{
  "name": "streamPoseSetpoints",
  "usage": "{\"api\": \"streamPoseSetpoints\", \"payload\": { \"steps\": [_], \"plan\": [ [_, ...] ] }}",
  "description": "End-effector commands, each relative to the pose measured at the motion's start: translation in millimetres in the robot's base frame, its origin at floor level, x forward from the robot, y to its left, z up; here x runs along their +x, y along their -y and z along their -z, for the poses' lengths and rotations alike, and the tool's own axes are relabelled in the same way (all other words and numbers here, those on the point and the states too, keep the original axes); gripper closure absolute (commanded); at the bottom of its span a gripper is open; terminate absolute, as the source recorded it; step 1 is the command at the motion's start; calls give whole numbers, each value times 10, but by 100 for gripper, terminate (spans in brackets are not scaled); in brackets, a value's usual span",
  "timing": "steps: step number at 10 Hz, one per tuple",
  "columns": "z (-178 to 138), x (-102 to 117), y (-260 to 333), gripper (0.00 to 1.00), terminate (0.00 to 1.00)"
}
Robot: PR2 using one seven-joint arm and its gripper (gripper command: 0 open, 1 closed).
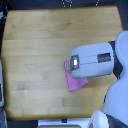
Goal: Folding a cloth
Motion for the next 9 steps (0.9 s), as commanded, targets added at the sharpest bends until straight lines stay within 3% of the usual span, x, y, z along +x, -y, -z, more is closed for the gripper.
{"api": "streamPoseSetpoints", "payload": {
  "steps": [1, 6, 9],
  "plan": [
    [48, 42, 77, 0, 0],
    [-161, 203, 181, 0, 0],
    [-665, 372, 403, 0, 0]
  ]
}}
